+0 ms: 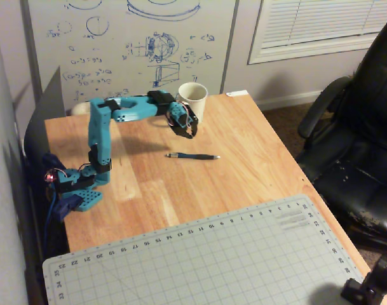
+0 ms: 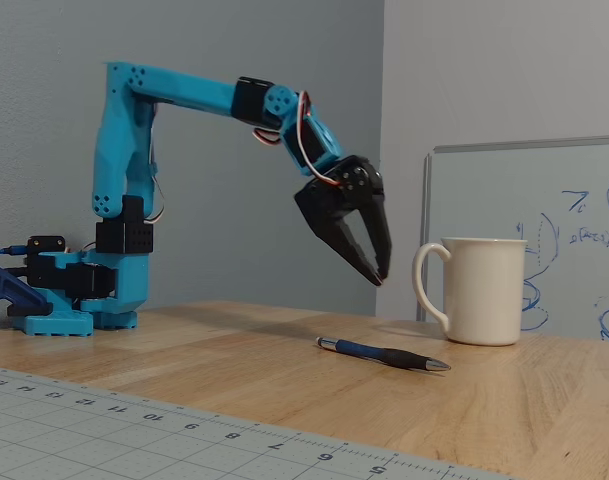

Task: Touch the pen.

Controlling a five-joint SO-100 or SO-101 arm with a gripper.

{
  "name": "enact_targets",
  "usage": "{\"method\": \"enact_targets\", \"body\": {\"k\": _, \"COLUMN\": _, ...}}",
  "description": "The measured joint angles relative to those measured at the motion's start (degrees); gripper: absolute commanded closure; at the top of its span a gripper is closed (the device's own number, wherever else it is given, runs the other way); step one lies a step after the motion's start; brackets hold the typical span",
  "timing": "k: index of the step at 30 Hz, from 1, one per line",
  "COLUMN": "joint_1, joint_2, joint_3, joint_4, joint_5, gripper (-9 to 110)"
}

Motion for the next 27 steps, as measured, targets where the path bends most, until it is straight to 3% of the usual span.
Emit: {"method": "enact_targets", "body": {"k": 27, "joint_1": 2.81, "joint_2": -18.81, "joint_3": -8.53, "joint_4": 0.0, "joint_5": 0.0, "gripper": 101}}
